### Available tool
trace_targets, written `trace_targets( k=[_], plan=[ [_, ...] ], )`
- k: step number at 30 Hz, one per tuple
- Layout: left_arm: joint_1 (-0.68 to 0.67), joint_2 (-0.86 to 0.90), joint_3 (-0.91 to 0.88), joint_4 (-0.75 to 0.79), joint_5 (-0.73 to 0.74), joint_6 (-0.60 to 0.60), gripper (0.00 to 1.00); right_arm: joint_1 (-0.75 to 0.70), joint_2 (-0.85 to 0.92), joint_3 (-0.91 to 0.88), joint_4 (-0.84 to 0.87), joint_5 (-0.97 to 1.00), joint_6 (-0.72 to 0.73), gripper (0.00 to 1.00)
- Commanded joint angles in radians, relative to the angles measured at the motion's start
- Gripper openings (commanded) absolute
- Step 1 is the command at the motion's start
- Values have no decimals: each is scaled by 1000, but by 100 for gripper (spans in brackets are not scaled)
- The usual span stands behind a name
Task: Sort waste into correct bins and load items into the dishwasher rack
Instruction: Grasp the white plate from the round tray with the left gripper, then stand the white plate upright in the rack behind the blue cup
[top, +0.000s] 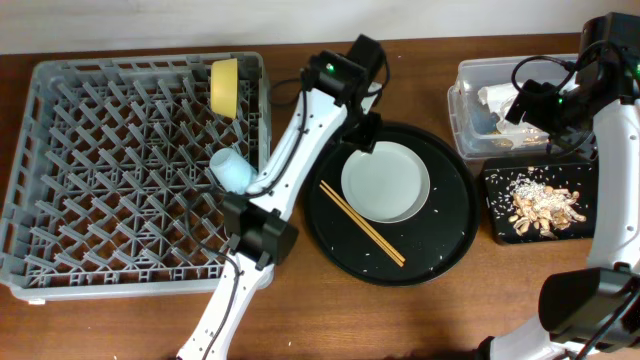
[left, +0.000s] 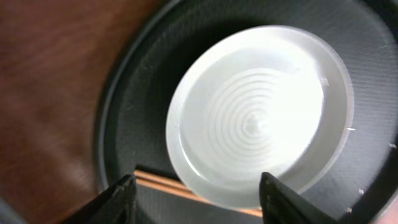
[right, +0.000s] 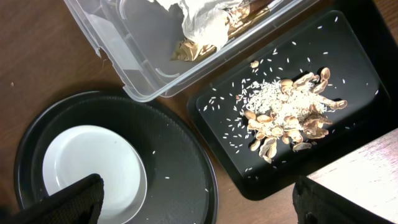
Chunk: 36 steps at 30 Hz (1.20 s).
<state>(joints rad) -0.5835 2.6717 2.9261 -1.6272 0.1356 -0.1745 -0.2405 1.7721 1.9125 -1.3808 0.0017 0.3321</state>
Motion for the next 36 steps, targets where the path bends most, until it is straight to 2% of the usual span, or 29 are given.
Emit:
trace_targets(
  k=[1, 3, 5, 8, 10, 11, 12, 15, 17, 18, 22, 25, 26, 30, 34, 36],
  plan=[
    [-9, 97, -1, 33, -23, -58, 52, 5, 3, -2, -3, -2, -3, 98],
    [-3, 143, -1, 74, -35, -72, 50, 5, 3, -2, -10, -2, -3, 98],
    [-3, 168, -6, 87, -35, -72, 41, 5, 3, -2, -16, -2, -3, 98],
    [-3, 245, -10, 93, -35, -72, 40, 5, 3, -2, -19, -2, -3, 98],
    [-3, 258, -10, 91, -35, -72, 20, 5, 3, -2, -19, -2, -3, 98],
    [-3, 259, -10, 94, -35, -72, 16, 5, 3, -2, -19, -2, -3, 98],
    [-3, 258, -10, 93, -35, -72, 1, 5, 3, -2, -19, -2, -3, 98],
    [-1, 203, 73, 39, -39, -37, 1, 5, 3, -2, -18, -2, -3, 98],
    [17, 68, 216, -5, -111, -18, 1, 5, 3, -2, -20, -2, -3, 98],
    [32, 1, 214, -6, -150, -18, 1, 5, 3, -2, -20, -2, -3, 98],
    [214, -277, 214, -33, -225, -10, 1, 5, 3, -2, -20, -2, -3, 98],
    [370, -372, 213, -61, -489, -10, 1, 5, 3, -2, -19, -2, -3, 98],
    [420, -372, 209, -61, -628, -10, 1, 5, 3, -2, -20, -2, -3, 98],
    [481, -372, 147, -50, -991, -11, 1, 5, 3, -2, -19, -2, -3, 98],
    [481, -370, 13, -15, -1189, -11, 1, 5, 3, -2, -18, -1, -3, 99],
    [480, -370, -117, 38, -1187, -11, 1, 5, 3, -2, -18, -1, -3, 99]
  ],
)
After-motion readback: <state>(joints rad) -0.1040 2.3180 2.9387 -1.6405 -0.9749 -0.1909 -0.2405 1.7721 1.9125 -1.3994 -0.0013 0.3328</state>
